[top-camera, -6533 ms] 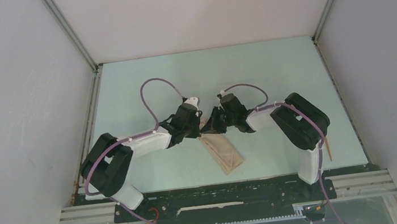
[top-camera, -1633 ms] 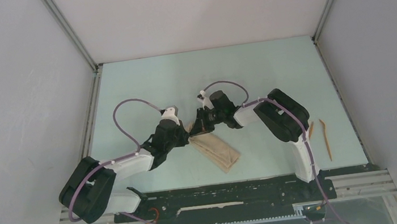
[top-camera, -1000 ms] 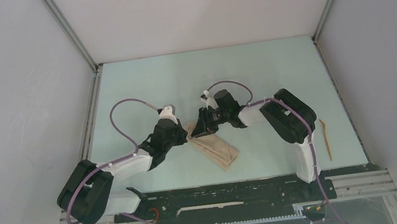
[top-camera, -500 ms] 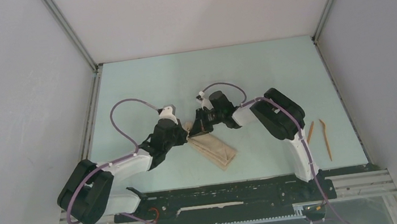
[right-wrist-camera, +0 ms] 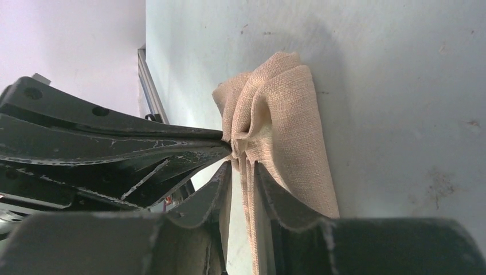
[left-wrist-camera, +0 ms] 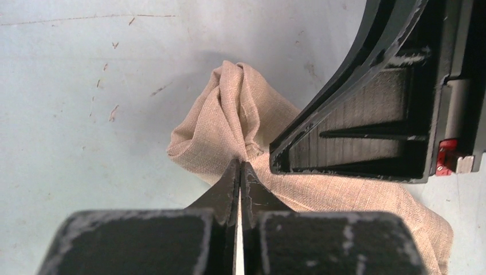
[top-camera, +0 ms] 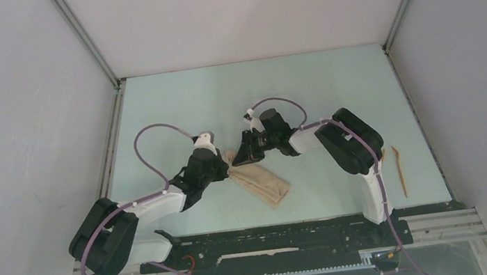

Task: Fold the napkin into a case and place the utensils inside
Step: Grasp the top corner of the smaller rectangle folded napkin from the folded napkin.

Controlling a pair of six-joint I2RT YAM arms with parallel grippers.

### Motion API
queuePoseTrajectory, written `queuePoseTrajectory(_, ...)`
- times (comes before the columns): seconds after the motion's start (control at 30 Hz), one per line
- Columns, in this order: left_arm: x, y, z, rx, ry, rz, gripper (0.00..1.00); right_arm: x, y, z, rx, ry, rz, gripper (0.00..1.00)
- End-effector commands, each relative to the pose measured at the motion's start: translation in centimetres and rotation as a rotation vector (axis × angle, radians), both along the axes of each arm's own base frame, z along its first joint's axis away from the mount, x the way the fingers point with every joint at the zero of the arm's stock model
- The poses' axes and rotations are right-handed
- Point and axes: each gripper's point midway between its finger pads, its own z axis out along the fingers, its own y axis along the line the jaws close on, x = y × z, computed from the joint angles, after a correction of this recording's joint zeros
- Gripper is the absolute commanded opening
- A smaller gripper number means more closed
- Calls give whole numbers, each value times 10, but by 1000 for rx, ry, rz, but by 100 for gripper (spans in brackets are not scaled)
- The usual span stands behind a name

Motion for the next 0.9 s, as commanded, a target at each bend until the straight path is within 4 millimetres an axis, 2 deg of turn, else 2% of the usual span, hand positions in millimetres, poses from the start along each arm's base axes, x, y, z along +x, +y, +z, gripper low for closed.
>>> queuePoseTrajectory(0.0, 1, 3, 10, -19, -40, 23, 0, 6, 1, 24, 38, -67, 1, 27)
queuePoseTrajectory(0.17, 1, 4, 13, -23, -49, 23, 0, 8, 8, 20, 60, -54, 4, 13)
queuePoseTrajectory(0.3, 2, 3, 14, -26, -50, 22, 0, 9, 16, 16, 71, -42, 10, 7)
queuePoseTrajectory(0.63, 5, 2, 16, -23, -58, 27, 0, 1, 44, 7, 95, -14, 61, 4)
queuePoseTrajectory(0.73, 8, 4, 16, -11, -60, 41, 0, -4, 55, -10, 83, -3, 76, 5)
queuePoseTrajectory(0.83, 10, 4, 14, -7, -52, 48, 0, -9, 62, -36, 39, 22, 90, 8)
queuePoseTrajectory(0.87, 9, 5, 13, -8, -49, 53, 0, -11, 64, -38, 41, 18, 93, 10)
